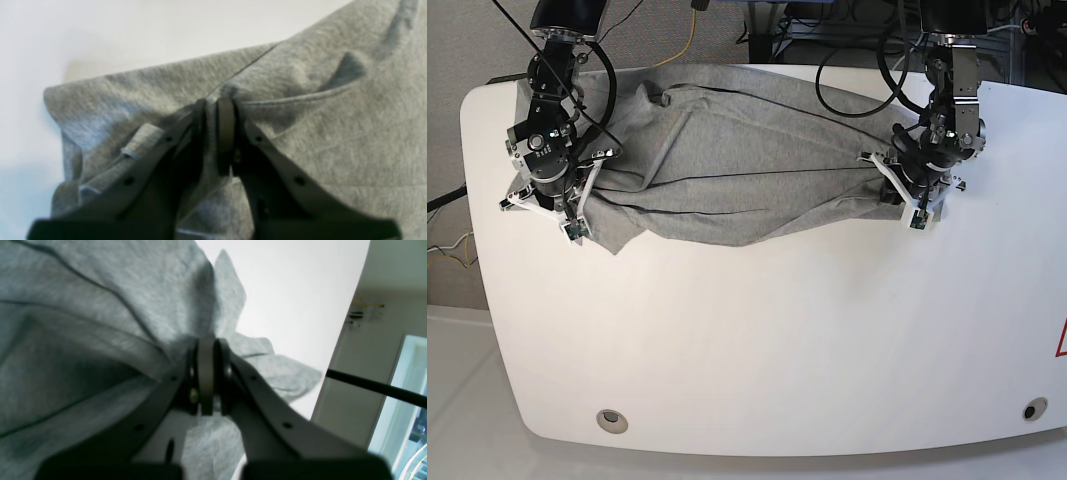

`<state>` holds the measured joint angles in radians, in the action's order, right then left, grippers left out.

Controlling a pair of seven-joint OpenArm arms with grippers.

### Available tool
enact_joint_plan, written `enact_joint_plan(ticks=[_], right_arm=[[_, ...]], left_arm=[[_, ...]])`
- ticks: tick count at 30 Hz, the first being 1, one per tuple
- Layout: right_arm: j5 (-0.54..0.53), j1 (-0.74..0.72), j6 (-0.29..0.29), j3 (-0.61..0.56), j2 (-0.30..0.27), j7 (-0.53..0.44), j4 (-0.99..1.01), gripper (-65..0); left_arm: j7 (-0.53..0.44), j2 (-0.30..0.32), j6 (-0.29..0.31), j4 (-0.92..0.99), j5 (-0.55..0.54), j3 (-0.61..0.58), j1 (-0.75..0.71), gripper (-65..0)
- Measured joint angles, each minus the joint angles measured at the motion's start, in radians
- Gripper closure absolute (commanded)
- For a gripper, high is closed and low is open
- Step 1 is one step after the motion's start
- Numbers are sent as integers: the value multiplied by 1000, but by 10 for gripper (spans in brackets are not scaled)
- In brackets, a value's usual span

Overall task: Fold the T-shirt properly
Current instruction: 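Drag the shirt with both grippers, stretching it into a long roll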

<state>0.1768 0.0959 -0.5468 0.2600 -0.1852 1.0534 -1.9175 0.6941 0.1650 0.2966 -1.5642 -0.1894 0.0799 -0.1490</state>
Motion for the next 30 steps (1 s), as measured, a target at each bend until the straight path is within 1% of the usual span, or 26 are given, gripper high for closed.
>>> enact_joint_plan(ticks=[4, 8, 21, 25, 30], right_arm=[[2, 26, 0, 0, 0, 12, -18, 0], [3, 40, 0, 1, -2, 60, -18, 0], [2, 127, 0, 2, -12, 59, -36, 0], [2, 148, 0, 2, -11, 84, -38, 0], [2, 180, 0, 3, -12, 85, -38, 0]], left_arm=[[-15, 2, 0, 17, -7, 1, 5, -32], [-26, 2, 2, 24, -10, 1, 9, -32], [-63, 2, 5, 54, -19, 1, 17, -32], [-66, 2, 10, 73, -30, 1, 30, -32], [-75, 2, 11, 80, -32, 2, 35, -32]])
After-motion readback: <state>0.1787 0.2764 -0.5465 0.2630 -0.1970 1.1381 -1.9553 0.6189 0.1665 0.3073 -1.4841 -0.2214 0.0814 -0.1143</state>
